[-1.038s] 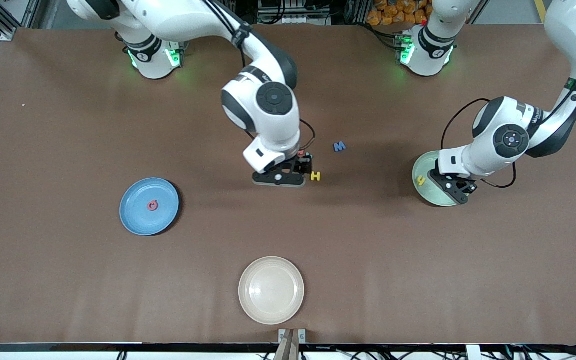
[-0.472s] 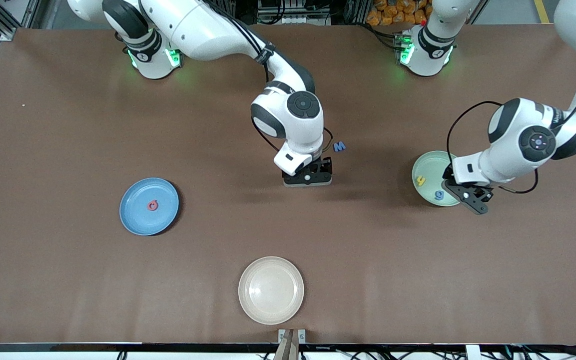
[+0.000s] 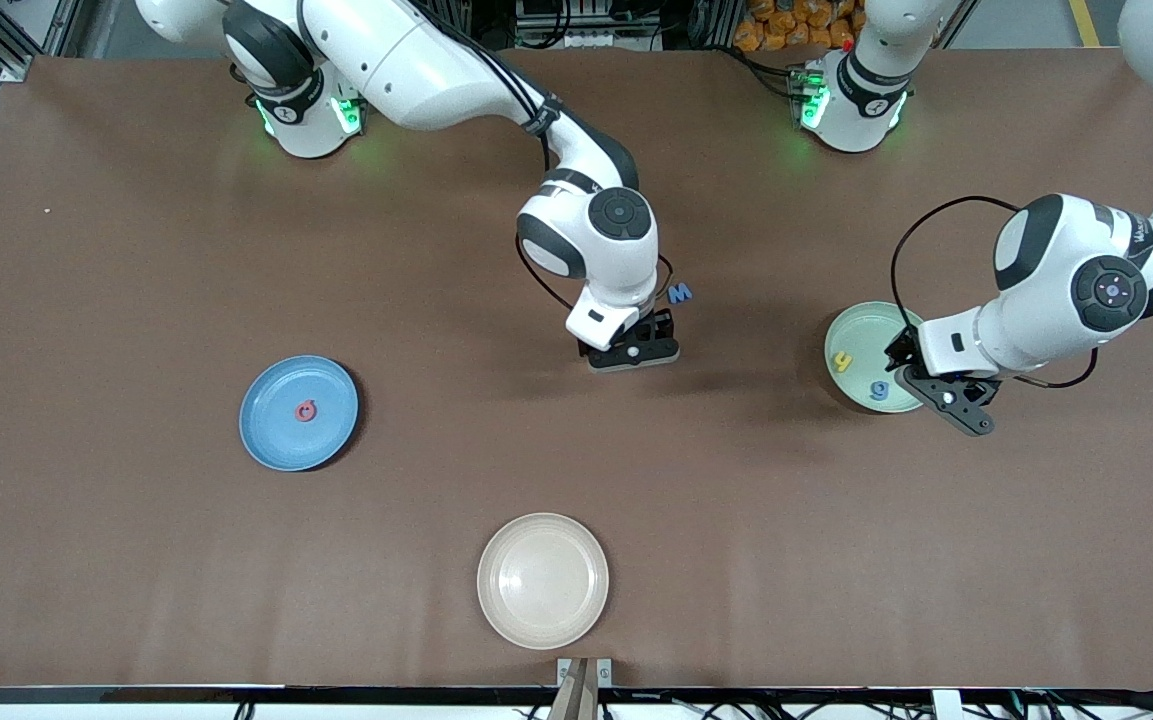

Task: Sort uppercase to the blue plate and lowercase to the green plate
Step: 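Release the g on the green plate while the right gripper grasps yellow H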

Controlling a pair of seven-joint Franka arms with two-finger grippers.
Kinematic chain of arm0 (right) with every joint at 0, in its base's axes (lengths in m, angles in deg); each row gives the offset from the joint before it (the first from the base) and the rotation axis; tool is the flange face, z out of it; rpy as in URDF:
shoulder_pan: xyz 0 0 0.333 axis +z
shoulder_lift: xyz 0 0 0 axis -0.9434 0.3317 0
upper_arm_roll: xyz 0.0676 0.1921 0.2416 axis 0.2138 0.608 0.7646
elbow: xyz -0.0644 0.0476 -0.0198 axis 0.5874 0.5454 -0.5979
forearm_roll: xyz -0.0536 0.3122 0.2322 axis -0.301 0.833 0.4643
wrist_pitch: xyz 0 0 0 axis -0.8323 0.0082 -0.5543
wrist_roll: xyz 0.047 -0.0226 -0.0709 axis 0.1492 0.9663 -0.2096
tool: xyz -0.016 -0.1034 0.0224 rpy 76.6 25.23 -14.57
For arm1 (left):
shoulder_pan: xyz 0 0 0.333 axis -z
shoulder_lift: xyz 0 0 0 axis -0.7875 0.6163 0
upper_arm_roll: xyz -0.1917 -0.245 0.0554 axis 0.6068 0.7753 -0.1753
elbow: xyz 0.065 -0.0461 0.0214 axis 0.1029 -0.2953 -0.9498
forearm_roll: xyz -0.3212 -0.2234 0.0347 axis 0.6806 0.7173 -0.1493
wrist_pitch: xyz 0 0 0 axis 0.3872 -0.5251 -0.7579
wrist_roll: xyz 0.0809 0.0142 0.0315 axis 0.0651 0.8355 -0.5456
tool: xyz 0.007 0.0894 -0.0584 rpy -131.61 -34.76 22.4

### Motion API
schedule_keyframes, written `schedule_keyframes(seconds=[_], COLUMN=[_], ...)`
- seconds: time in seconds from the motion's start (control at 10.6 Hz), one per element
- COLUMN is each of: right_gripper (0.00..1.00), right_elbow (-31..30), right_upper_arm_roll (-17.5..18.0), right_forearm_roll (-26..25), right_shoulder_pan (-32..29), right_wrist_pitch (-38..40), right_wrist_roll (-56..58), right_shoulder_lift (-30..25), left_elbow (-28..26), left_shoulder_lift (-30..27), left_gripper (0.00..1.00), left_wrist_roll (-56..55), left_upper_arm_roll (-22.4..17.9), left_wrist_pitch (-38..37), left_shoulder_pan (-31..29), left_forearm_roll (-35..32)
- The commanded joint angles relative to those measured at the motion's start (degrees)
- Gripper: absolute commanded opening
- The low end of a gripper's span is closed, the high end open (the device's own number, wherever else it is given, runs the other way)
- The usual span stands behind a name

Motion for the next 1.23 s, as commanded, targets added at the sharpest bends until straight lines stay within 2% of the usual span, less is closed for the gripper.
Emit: schedule_keyframes(seconds=[0.0, 0.47, 0.75, 1.13], right_gripper=[0.84, 0.80, 0.78, 0.72], right_elbow=[4.94, 5.74, 5.92, 6.01], right_upper_arm_roll=[-0.14, -0.23, -0.23, -0.23], right_forearm_roll=[-0.41, -0.14, -0.23, -0.23], right_shoulder_pan=[0.93, 1.46, 1.46, 1.55], right_wrist_pitch=[-0.08, -0.26, -0.87, -1.31], right_wrist_roll=[0.46, -1.65, -3.32, -3.58], right_shoulder_lift=[4.42, 6.89, 7.86, 8.48], left_elbow=[0.25, 0.51, 0.77, 0.77], left_shoulder_lift=[-0.58, 0.03, 1.09, 1.26], left_gripper=[0.68, 0.58, 0.57, 0.57], left_wrist_roll=[-0.70, -5.18, -5.19, -5.10], left_upper_arm_roll=[0.27, 0.27, 0.27, 0.27], left_wrist_pitch=[-1.06, -0.89, -0.63, -0.63], left_shoulder_pan=[0.37, 1.16, 1.07, 1.07], left_forearm_roll=[1.74, 2.97, 2.80, 2.53])
